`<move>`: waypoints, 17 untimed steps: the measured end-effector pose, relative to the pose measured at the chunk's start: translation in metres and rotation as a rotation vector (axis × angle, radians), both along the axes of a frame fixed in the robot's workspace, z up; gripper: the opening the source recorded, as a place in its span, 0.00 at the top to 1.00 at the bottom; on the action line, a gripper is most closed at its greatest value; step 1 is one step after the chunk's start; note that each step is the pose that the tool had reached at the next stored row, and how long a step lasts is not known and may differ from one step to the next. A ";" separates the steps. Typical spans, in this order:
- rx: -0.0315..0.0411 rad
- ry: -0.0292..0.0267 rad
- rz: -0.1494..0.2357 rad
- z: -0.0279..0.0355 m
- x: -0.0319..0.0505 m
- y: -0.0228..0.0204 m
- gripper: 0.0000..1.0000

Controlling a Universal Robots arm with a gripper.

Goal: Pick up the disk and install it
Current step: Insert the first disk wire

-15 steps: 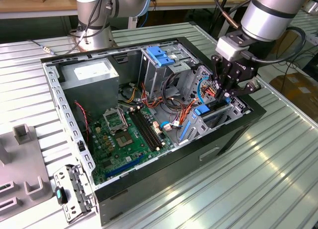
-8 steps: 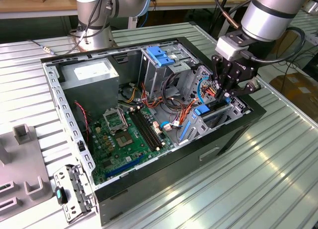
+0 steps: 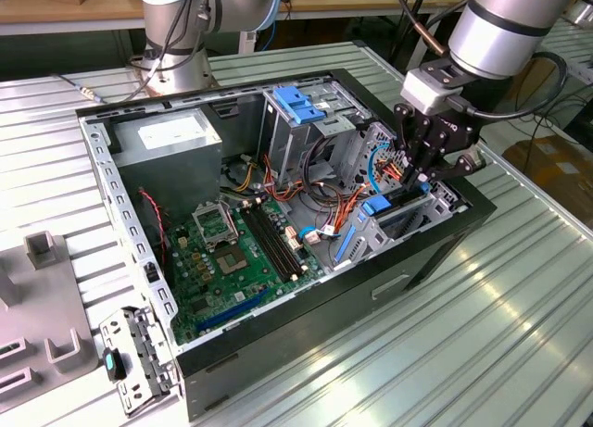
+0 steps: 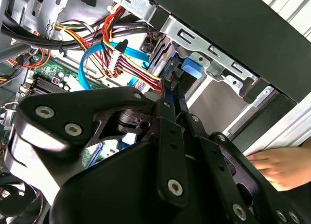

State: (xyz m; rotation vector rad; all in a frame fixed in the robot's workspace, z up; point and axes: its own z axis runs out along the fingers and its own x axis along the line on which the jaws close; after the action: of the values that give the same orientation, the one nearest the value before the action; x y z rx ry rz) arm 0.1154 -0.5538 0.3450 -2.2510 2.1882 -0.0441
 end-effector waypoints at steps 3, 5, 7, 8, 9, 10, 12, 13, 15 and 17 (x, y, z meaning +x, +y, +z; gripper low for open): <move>0.0004 0.0000 0.000 -0.0005 0.0000 0.0000 0.84; 0.0011 -0.0001 -0.001 0.0007 0.0000 0.0000 0.84; 0.0004 -0.0001 -0.004 0.0025 0.0000 0.0000 0.84; 0.0008 -0.0001 -0.007 0.0024 0.0000 0.0000 0.84; 0.0005 -0.0001 -0.009 0.0026 0.0003 0.0000 0.84; 0.0002 0.0000 -0.010 0.0028 0.0017 0.0000 0.84; 0.0003 0.0000 -0.010 0.0027 0.0034 0.0002 0.84; 0.0005 0.0000 -0.010 0.0026 0.0034 0.0003 0.84; 0.0004 0.0000 -0.010 0.0025 0.0034 0.0011 0.84; 0.0008 0.0000 -0.010 0.0023 0.0034 0.0013 0.84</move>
State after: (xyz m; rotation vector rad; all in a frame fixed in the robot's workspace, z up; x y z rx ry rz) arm 0.1188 -0.5526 0.3473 -2.2401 2.1987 -0.0432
